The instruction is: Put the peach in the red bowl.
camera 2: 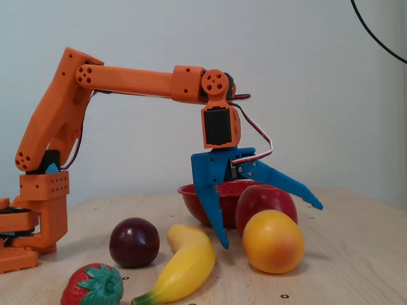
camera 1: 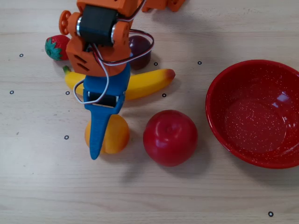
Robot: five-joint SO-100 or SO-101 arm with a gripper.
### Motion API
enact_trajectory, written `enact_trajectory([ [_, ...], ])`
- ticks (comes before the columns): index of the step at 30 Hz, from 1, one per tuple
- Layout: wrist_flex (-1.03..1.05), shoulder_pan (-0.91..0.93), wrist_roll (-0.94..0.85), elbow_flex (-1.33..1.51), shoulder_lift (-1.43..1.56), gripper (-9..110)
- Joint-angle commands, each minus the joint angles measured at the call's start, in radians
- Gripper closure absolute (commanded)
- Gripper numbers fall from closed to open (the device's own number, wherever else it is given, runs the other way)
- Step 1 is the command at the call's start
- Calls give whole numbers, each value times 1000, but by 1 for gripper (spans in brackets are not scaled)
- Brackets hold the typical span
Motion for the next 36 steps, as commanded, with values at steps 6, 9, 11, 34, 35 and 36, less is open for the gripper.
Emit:
enact_trajectory([
  [6, -77, -18, 11, -32, 34, 43],
  [9, -97, -14, 18, -29, 26, 43],
  [11, -104, -9, 21, -28, 21, 43],
  [34, -219, 20, 21, -3, -49, 44],
  [35, -222, 21, 21, -2, -51, 44],
  [36, -225, 23, 23, -2, -51, 44],
])
